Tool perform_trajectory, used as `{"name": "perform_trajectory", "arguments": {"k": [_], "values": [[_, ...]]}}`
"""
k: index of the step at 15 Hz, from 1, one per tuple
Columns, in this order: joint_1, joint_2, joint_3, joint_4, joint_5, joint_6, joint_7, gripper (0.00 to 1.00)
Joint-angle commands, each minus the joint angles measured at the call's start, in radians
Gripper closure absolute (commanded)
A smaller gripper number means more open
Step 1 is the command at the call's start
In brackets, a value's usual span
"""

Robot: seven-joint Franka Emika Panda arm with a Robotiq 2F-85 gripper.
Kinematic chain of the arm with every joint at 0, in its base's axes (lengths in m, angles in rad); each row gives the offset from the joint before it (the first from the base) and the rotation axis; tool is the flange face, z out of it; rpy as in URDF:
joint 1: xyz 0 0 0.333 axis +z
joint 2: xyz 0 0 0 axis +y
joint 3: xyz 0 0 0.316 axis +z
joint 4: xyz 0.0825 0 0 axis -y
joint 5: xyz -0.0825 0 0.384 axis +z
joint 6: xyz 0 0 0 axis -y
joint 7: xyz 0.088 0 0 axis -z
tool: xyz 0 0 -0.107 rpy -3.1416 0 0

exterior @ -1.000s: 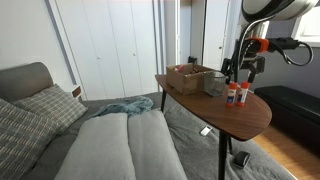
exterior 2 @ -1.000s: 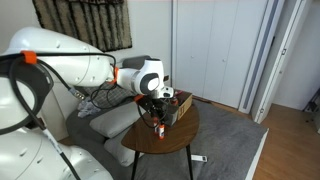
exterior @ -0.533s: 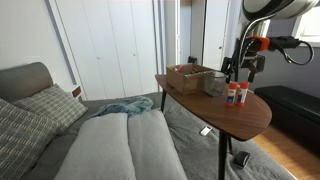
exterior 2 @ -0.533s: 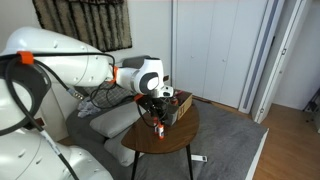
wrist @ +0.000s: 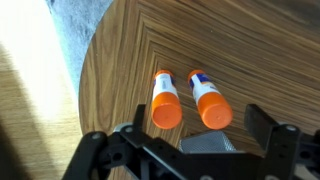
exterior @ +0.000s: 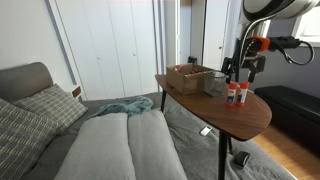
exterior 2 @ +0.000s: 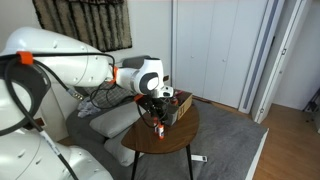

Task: Pick up the glue stick to the right and move it close to the glue stick on the left, pick up both glue sticks together and put them in the gray pen holder

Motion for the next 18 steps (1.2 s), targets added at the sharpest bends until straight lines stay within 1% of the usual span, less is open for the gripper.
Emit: {"name": "perform_trajectory", "arguments": {"k": [1,18], "values": [[-0.013,0.002,0.003,-0.011,-0.018,0.021,-0.002,0.0],[-0.001,0.075,-0.012,-0.005,0.004,0.037,-0.038,0.0]]}}
